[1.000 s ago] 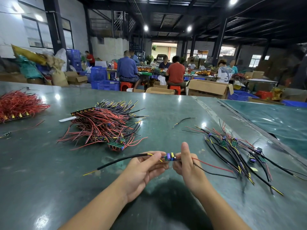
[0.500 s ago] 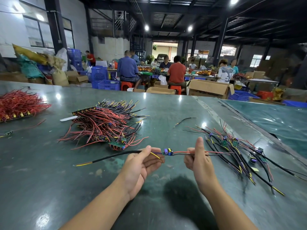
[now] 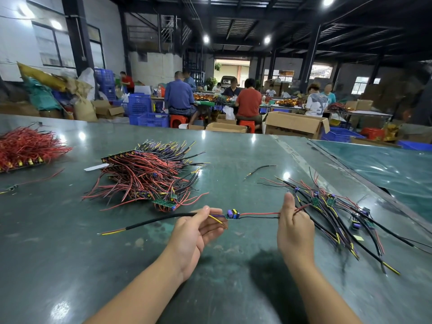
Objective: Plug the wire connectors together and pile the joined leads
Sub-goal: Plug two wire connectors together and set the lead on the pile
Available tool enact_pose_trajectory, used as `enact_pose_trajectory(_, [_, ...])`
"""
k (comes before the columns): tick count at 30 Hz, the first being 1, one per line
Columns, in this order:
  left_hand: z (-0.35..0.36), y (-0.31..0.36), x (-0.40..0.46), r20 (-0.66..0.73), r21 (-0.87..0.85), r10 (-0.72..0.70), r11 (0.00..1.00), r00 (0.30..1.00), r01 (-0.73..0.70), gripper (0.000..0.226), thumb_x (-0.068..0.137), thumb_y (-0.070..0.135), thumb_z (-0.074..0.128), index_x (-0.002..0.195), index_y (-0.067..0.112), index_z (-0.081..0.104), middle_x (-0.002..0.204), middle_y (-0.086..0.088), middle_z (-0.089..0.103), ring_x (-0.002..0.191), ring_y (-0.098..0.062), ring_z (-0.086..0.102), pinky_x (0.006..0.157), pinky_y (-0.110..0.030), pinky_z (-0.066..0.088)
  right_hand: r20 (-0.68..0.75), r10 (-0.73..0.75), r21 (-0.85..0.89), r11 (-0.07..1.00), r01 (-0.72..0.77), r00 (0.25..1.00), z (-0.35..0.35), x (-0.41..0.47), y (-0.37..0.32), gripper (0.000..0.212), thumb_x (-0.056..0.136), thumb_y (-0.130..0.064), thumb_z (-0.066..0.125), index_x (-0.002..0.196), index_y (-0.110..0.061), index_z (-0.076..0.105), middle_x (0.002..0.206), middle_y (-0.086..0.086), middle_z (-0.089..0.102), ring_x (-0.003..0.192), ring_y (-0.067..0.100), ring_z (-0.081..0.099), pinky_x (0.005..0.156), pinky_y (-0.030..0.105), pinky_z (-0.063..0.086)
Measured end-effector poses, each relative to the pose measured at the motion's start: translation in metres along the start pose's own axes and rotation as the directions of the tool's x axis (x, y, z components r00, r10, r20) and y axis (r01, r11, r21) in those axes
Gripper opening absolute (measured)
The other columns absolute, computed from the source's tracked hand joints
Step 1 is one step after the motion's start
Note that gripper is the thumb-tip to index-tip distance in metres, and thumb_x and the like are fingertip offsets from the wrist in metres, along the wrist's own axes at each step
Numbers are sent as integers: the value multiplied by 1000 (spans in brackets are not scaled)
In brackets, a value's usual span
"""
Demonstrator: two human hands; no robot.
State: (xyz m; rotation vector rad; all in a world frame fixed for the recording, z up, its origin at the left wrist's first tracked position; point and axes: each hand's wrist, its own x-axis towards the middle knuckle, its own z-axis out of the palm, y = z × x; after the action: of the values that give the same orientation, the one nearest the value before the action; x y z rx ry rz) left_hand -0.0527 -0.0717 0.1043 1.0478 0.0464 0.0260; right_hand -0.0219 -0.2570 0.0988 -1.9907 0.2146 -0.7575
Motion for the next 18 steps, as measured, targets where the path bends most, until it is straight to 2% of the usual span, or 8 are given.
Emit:
enact_pose_trajectory(3, [0,0,1,-13,25,9,1000,1000,-9,32,98,13,44,84,-1,69,72,-15,71,64,-18,70,56,-20,55,-64,87,147,986,-77,994,-2,2,-5,65,101,-45,26,43,-17,27,45,0,33,54,26,32,56,39,26])
enact_pose_trajectory(7, [1,-3,-1,7,79,-6,997,1000,5,31,98,14,45,87,0,69,76,-15,72,65,-17,70,56,-20,54,-134,149,162,979,-127,980,-2,6,-4,63,102,-41,26,46,-13,32,49,5,40,59,30,40,60,40,32])
enact_pose_trajectory(8, [2,-4,-2,8,97,-3,995,1000,3,31,98,16,45,88,1,70,77,-14,72,65,-17,70,56,-20,54,-96,203,234,956,-176,974,-3,8,-3,62,100,-48,27,48,-14,33,49,4,39,56,27,38,57,37,30])
enact_pose_trajectory(10, [4,-5,-1,-14,86,41,996,999,-39,30,98,17,45,89,4,70,78,-12,72,66,-15,70,57,-19,53,206,330,415,823,-388,921,-5,6,-8,64,88,-69,33,54,-15,41,49,1,39,49,20,34,51,30,26])
enact_pose_trajectory(11, [4,-4,0,-32,51,75,996,997,-74,29,98,17,45,90,5,70,79,-11,72,66,-14,69,58,-18,54,401,326,424,762,-489,856,-5,2,-12,68,77,-77,35,59,-13,49,49,1,42,45,17,34,48,26,26])
enact_pose_trajectory(13, [4,-1,0,-50,-18,126,992,991,-127,26,97,17,46,93,8,69,81,-8,73,69,-11,69,61,-17,54,683,208,327,769,-549,700,4,-11,-20,75,59,-79,40,75,-10,63,56,1,52,46,14,43,50,24,34])
enact_pose_trajectory(15, [7,-1,-3,7,-4,133,991,991,-133,25,94,20,47,98,8,69,89,-9,74,77,-13,70,65,-18,55,779,95,272,839,-471,619,14,-28,-30,63,67,-72,44,91,-20,69,72,-5,65,60,12,56,62,24,42])
enact_pose_trajectory(18, [11,-12,-8,159,98,63,992,985,-79,32,83,27,54,100,8,73,101,-13,73,85,-17,70,68,-25,52,669,-14,370,873,-317,743,27,-45,-38,27,93,-47,47,94,-35,71,90,-14,72,83,2,66,77,20,50])
